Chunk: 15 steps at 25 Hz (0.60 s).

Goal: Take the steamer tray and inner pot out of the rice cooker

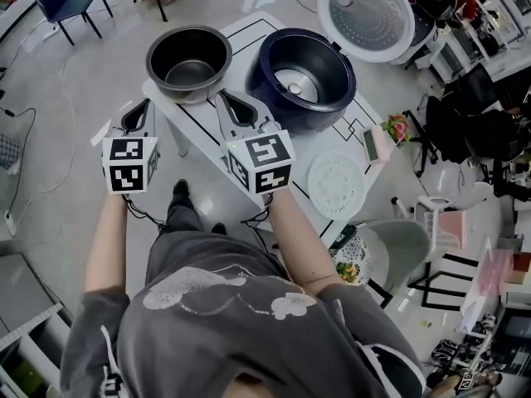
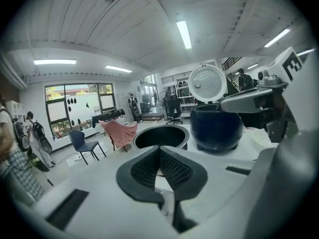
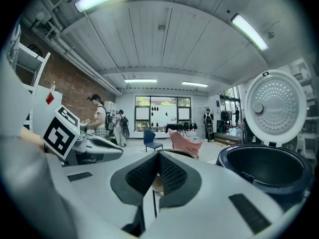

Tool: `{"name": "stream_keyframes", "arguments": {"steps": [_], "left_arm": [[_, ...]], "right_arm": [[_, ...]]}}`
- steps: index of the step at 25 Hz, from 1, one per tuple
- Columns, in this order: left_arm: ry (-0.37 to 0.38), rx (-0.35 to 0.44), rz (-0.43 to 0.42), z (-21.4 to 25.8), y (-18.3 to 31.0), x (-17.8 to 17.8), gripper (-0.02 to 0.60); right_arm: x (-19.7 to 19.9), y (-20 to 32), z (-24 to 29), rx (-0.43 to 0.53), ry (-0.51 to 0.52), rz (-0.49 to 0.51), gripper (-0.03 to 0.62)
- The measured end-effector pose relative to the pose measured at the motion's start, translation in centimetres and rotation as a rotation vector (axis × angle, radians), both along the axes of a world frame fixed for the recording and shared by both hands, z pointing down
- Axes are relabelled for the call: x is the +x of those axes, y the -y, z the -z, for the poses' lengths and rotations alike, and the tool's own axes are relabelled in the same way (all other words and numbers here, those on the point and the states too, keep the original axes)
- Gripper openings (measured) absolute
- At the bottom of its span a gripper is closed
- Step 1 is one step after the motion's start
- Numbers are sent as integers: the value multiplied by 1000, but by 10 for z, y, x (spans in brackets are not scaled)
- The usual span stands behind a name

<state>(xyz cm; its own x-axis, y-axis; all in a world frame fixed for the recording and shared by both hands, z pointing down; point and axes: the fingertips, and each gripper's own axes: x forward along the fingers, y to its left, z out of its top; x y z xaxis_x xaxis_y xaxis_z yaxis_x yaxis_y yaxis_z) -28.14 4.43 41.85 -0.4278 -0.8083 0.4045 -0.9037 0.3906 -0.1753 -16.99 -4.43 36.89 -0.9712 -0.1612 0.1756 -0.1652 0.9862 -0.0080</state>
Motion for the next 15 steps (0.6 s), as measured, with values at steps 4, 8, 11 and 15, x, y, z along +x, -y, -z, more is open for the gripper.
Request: {"name": "stream_keyframes", "arguments": {"steps": [4,8,11,15], "left_arm": [[-15,-3,6,-5,-4,10,8],[-37,-28,-3,-22,-10,26,8],[-55,-43,-11,-31,-13,30,8],[-111,-18,-23,-32,-9,32,8]], "right_arm": [[10,-1,-9,-18,-12,11,28],[22,3,-23,-65,-19,-3,28],[28,7,-32,-82,-27,-10,28],[30,14,-38,-95,-27,-21,28]]}}
